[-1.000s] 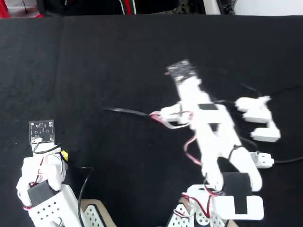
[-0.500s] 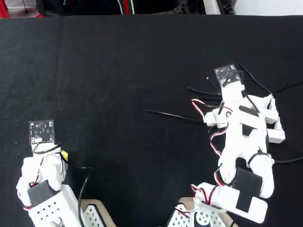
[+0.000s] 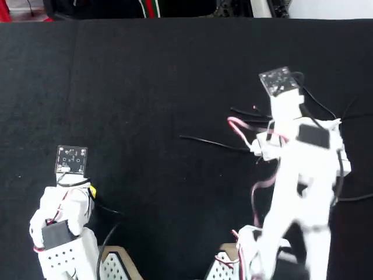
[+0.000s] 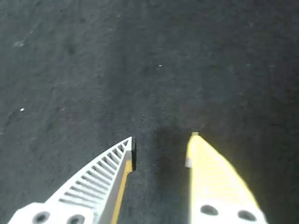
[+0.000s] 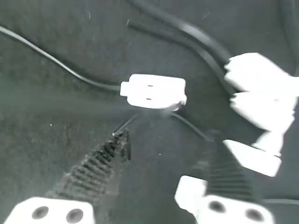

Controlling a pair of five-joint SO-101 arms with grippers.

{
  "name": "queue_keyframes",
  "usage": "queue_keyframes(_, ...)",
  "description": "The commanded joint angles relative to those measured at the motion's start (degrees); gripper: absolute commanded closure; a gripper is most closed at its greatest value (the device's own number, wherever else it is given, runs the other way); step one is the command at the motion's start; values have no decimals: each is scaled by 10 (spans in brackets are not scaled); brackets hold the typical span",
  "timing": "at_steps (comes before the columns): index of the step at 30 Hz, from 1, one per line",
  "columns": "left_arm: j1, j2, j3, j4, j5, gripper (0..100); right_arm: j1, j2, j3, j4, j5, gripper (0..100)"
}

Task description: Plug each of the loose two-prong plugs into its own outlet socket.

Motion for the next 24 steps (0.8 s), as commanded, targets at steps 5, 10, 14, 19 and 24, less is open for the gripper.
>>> queue_keyframes(5, 10, -3, -8, -10, 2, 961, -8, -362, 122, -28, -13, 945)
queue_keyframes(10, 11, -3, -8, -10, 4, 964, -8, -574, 345, -150, -13, 965)
queue_keyframes(14, 11, -3, -17, -10, 8, 964, -9, -731, 543, -242, -11, 968)
queue_keyframes(19, 11, -3, -21, -24, 47, 961, -9, -670, 623, -290, -14, 968)
queue_keyframes(24, 35, -3, -31, -41, 135, 964, -9, -662, 626, -215, -14, 968)
